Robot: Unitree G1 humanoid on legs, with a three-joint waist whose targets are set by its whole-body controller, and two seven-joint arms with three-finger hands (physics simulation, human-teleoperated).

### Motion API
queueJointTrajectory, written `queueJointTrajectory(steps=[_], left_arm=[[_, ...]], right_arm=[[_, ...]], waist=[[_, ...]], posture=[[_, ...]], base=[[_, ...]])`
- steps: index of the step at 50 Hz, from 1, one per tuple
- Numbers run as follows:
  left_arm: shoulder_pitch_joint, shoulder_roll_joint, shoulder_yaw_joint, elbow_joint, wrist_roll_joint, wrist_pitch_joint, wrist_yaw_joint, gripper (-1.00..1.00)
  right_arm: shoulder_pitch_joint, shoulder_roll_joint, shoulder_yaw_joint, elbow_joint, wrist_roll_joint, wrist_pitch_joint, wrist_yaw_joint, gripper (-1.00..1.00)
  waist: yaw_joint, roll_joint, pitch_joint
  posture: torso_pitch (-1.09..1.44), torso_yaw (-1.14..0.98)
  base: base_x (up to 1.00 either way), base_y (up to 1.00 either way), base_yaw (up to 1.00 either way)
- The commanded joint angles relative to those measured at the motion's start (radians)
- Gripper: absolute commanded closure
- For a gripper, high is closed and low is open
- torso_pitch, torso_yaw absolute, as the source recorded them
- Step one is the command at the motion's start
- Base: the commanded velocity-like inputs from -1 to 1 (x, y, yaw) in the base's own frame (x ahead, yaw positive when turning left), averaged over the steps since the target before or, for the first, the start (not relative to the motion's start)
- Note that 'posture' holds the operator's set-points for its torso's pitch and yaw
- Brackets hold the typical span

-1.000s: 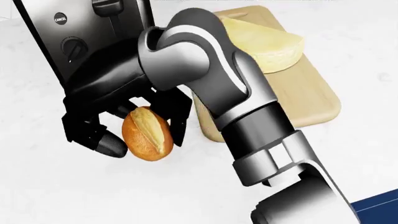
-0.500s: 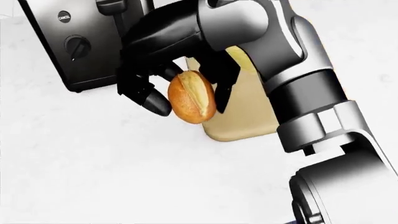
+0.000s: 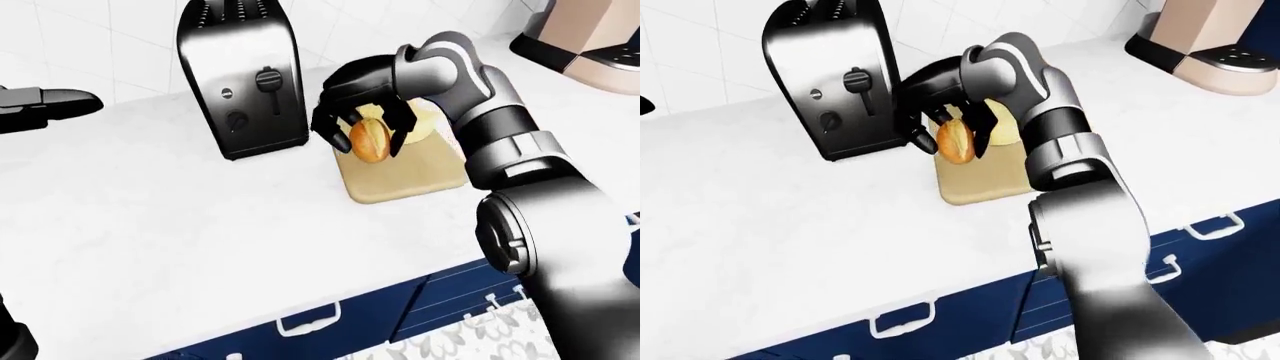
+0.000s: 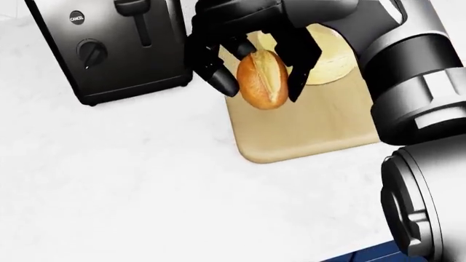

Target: Place the bread and cheese on the cutting board.

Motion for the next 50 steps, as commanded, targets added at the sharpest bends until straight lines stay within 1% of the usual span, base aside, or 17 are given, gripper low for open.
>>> queueJointTrajectory(steps=[1, 5, 21, 29, 40, 50], left_arm=[[-0.023, 0.021, 0.018, -0.022, 0.004, -0.024, 0.004, -1.00], [-0.024, 0.021, 0.017, -0.021, 0.005, -0.025, 0.003, -1.00], [-0.032, 0.024, 0.013, -0.015, 0.004, -0.026, 0.004, -1.00], [-0.028, 0.021, 0.013, -0.019, 0.006, -0.025, 0.003, -1.00], [-0.024, 0.017, 0.015, -0.023, 0.008, -0.023, 0.002, -1.00], [-0.031, 0.018, 0.012, -0.021, 0.008, -0.020, 0.003, -1.00]], right_arm=[[-0.040, -0.015, -0.013, -0.024, 0.002, -0.007, -0.032, 1.00], [-0.041, -0.035, -0.009, -0.001, -0.032, -0.020, -0.057, 1.00], [-0.030, -0.064, -0.011, 0.041, -0.111, -0.022, -0.126, 1.00], [-0.014, -0.086, -0.016, 0.045, -0.131, -0.028, -0.132, 1.00], [0.007, -0.110, -0.032, 0.028, -0.105, -0.030, -0.062, 1.00], [0.037, -0.124, -0.046, 0.002, -0.049, -0.021, 0.046, 1.00]], waist=[[0.000, 0.005, -0.028], [0.003, 0.002, -0.027], [0.011, -0.006, -0.027], [0.014, -0.010, -0.028], [0.014, -0.013, -0.028], [0.014, -0.016, -0.029]], posture=[[0.00, 0.00], [0.00, 0.00], [0.00, 0.00], [0.00, 0.00], [0.00, 0.00], [0.00, 0.00]], base=[[0.00, 0.00, 0.00], [0.00, 0.00, 0.00], [0.00, 0.00, 0.00], [0.00, 0.00, 0.00], [0.00, 0.00, 0.00], [0.00, 0.00, 0.00]])
